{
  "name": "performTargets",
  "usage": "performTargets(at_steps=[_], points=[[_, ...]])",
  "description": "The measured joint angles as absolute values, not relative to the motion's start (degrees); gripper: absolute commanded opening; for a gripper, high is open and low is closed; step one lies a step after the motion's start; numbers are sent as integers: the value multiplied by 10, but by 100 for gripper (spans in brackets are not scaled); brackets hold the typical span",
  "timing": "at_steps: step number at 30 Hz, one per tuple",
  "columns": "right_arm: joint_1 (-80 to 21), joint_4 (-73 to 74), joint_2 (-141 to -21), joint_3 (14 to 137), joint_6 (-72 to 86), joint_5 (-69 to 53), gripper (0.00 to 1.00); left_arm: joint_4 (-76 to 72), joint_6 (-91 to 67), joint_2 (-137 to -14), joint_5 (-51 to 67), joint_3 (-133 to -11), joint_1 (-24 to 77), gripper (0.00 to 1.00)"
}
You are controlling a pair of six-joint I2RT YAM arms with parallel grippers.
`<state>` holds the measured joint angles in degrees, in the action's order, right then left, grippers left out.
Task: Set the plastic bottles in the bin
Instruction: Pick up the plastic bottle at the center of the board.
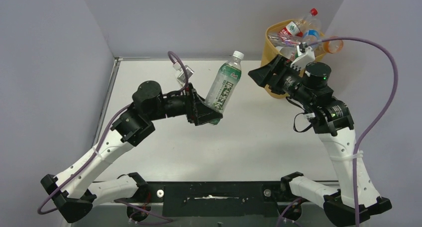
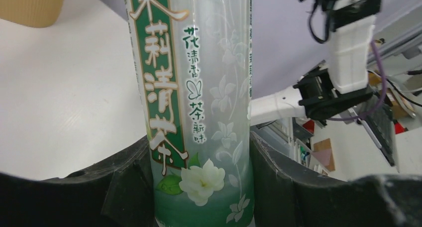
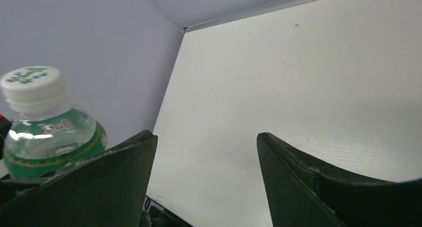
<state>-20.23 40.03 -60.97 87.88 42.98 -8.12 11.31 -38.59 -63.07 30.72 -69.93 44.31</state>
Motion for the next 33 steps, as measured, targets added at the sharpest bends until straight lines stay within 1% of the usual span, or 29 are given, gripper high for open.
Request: performTargets(at_steps=[3, 7, 16, 17, 21, 27, 33], points=[[-202, 354, -610, 837, 453, -134, 77, 81, -401, -605, 322, -674, 446, 40], [-202, 284, -607, 813, 482, -191, 77, 68, -415, -607, 331, -645, 446, 40], [-199, 214, -568, 805, 518, -233, 73, 66, -430, -606, 331, -622, 445, 40], [-199, 211, -566, 805, 520, -236, 74, 66, -431, -606, 331, -622, 445, 40], [-200, 213, -567, 801, 527, -241, 82, 65, -433, -606, 331, -622, 445, 40], [-213, 219, -580, 787, 530, -251, 84, 55, -437, -608, 331, -622, 445, 40], [-276, 221, -570, 732, 533, -238, 85, 46, -444, -642, 326, -646, 445, 39]])
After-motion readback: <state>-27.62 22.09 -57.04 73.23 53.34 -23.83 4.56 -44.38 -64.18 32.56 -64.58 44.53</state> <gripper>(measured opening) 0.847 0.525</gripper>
